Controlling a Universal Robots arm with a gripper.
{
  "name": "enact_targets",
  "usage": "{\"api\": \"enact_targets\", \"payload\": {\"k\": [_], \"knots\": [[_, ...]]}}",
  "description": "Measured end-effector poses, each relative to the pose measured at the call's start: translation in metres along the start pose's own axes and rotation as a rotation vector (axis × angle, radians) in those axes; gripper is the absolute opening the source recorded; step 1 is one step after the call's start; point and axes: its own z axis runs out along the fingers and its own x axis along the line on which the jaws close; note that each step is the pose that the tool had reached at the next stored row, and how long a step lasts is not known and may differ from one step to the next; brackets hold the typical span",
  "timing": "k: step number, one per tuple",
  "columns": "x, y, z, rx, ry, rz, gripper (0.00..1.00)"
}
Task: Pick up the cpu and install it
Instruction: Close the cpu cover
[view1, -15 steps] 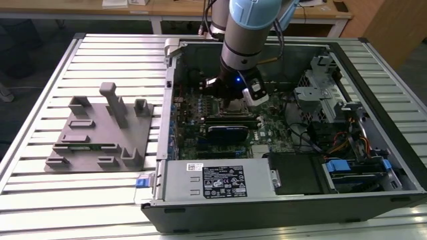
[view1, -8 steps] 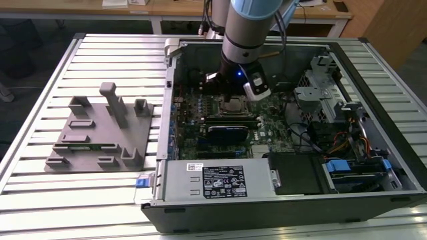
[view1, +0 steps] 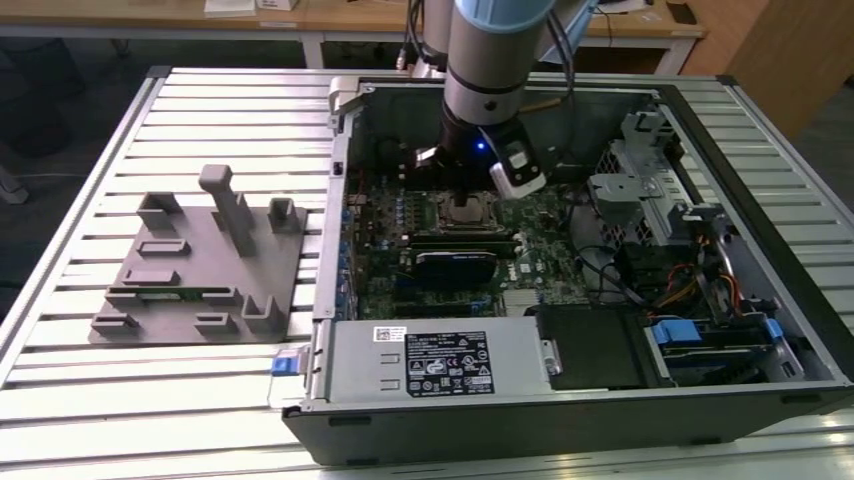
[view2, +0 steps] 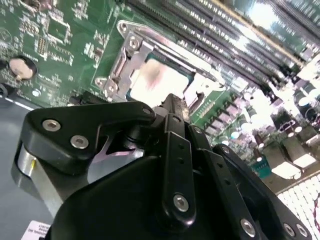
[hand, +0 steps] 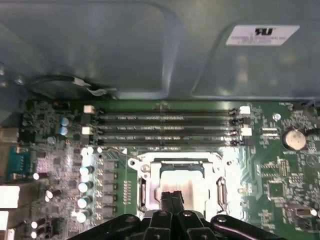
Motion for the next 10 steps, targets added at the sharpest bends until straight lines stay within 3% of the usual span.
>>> {"api": "enact_targets", "payload": {"k": [2,3,5,10], "knots": [[0.0,0.0001,0.0001,0.0344,-0.0013,0.0,0.11],[0.0,0.0001,0.0001,0.0473,-0.0018,0.001,0.11],[-0.0005,0.0005,0.0003,0.0549,-0.0021,0.001,0.11],[-0.0066,0.0056,0.0014,0.0581,-0.0022,0.002,0.11]]}}
